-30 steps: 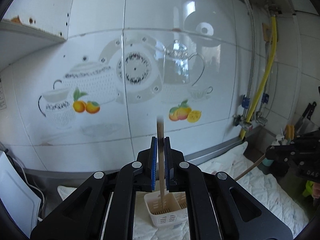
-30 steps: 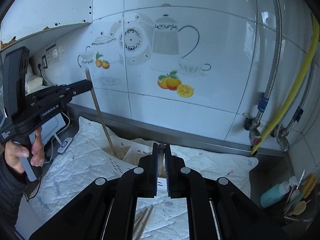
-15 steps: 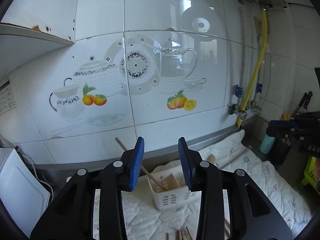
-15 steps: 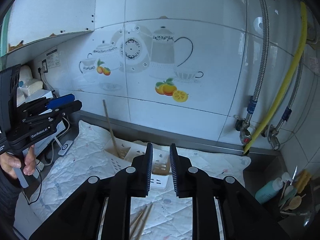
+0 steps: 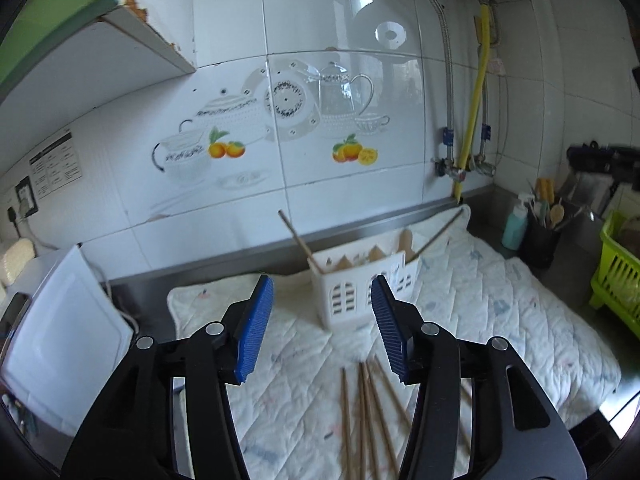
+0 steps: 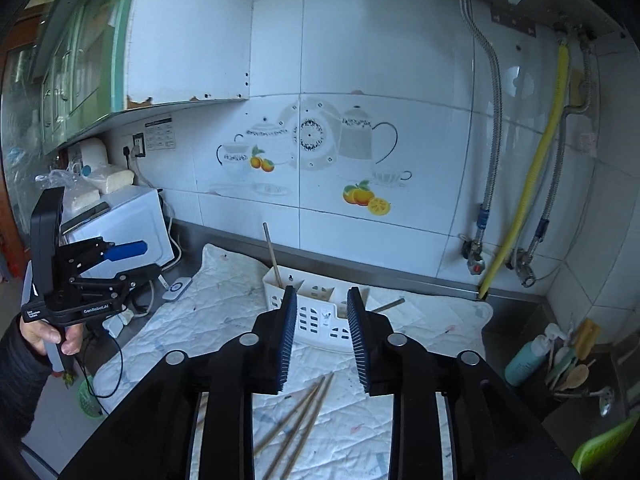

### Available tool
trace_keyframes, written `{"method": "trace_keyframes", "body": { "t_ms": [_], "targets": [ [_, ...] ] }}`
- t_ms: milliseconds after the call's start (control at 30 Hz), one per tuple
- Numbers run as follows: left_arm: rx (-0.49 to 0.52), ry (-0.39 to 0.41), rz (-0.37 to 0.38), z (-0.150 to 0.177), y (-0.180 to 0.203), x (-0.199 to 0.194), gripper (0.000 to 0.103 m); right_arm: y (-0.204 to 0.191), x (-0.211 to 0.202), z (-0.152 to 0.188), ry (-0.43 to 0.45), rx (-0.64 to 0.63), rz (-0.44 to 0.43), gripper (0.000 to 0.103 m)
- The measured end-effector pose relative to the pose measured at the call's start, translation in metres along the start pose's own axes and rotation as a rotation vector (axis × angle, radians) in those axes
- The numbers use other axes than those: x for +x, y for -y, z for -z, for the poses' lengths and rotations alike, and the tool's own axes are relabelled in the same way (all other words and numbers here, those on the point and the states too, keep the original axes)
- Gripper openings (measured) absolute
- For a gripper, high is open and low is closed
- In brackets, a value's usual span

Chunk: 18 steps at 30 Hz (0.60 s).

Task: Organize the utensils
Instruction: 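Open both tools to release the chopsticks into the holder, then move both tools back to the mat and close each on a chopstick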

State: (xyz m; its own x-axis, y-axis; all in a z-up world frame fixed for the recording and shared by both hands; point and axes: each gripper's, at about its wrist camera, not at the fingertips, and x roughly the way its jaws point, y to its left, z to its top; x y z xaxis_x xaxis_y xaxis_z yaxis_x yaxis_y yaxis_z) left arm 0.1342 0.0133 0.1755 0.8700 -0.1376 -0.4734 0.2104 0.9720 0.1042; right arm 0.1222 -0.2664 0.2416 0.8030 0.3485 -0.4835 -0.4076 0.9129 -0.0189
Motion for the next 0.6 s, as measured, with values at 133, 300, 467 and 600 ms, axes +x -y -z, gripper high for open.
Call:
{"method": "trace_keyframes", "body": {
  "t_ms": [133, 300, 467, 600],
  "targets": [
    [0.012, -0.044, -0.013, 0.039, 0.003, -0.016, 0.051, -0.005, -0.022, 0.024, 0.002, 0.003, -0.001, 0.032],
    [-0.002, -0.128, -0.036, 0.095, 0.006, -0.017, 0.051, -0.01, -0.029, 0.07, -0.005, 0.041, -0.015, 0.032],
    [-0.044, -0.22, -0.017, 0.146, 0.007, -0.003, 0.05, -0.021, -0.02, 0.118, -0.016, 0.042, 0.043, 0.032],
    [-0.063, -0.279, -0.003, 0.176, 0.009, 0.012, 0.042, -0.033, -0.007, 0.149, -0.039, 0.026, 0.083, 0.032]
  ]
}}
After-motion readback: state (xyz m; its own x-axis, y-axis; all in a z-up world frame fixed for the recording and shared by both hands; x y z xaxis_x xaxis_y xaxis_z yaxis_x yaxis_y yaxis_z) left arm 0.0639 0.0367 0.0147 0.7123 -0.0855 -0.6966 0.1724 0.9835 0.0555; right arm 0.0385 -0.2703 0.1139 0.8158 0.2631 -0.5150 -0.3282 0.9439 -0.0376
